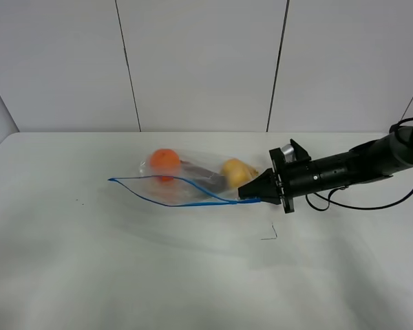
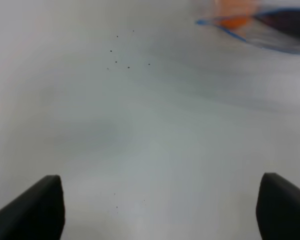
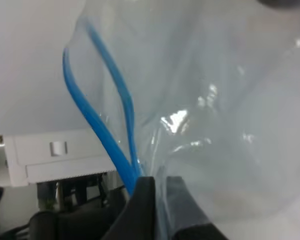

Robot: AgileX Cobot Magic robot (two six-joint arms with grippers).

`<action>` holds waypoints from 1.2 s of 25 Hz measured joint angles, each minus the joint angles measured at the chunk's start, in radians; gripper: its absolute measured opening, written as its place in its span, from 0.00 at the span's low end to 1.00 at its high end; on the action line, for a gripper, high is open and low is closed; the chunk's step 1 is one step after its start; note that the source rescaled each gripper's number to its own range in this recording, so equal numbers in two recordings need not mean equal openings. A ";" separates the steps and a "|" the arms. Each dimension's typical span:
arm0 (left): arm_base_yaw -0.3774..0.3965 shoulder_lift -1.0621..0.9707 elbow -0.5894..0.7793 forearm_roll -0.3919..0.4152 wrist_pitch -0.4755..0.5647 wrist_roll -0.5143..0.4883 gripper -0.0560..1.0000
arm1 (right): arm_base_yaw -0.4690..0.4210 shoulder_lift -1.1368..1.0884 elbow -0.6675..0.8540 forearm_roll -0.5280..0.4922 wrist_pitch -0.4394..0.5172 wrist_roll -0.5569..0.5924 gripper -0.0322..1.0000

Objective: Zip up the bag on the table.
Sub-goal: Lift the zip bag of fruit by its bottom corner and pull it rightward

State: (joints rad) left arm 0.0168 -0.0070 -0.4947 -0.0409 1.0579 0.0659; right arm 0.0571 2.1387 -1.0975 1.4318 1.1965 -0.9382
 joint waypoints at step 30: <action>0.000 0.000 0.000 0.001 0.000 -0.002 1.00 | 0.038 -0.061 0.000 0.108 0.006 0.084 0.03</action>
State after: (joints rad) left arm 0.0168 -0.0070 -0.4947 -0.0400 1.0579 0.0644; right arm 0.0954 2.0772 -1.0975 1.5399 1.2027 -0.8542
